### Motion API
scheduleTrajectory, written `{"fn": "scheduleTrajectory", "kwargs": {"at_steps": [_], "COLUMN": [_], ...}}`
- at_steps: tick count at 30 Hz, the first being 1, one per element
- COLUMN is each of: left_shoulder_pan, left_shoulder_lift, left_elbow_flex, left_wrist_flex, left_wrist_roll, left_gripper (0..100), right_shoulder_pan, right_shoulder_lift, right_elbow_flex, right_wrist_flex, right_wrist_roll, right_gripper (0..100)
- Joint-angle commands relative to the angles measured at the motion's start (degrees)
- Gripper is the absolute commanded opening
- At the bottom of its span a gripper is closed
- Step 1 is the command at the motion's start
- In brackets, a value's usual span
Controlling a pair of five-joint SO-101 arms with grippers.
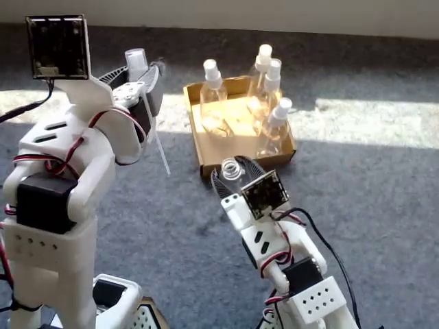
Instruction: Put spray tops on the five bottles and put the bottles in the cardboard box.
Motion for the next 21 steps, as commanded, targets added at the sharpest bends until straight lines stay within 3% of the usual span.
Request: {"fn": "scheduleTrajectory", "kwargs": {"at_steps": [1, 7, 10, 15, 21], "left_shoulder_pan": [0.9, 7.6, 12.2, 13.1, 13.1], "left_shoulder_lift": [-1.5, -1.1, -1.5, -1.2, -1.2], "left_elbow_flex": [-0.4, 1.6, 7.1, 12.2, 12.8], "left_wrist_flex": [-3.1, -4.4, -11.3, -18.7, -18.8], "left_wrist_roll": [6.9, 7.1, 7.0, 7.0, 6.9], "left_gripper": [0, 0, 0, 0, 0], "right_shoulder_pan": [-0.6, -2.9, -3.7, -2.2, -0.6], "right_shoulder_lift": [-6.0, -11.3, -12.0, -12.1, -12.1], "right_elbow_flex": [4.1, 7.1, 7.1, 7.2, 7.2], "right_wrist_flex": [-2.1, -1.8, -1.8, -1.8, -1.8], "right_wrist_roll": [0.7, 0.7, 0.7, 0.7, 0.7], "right_gripper": [0.5, 0.5, 0.5, 0.5, 0.5]}}
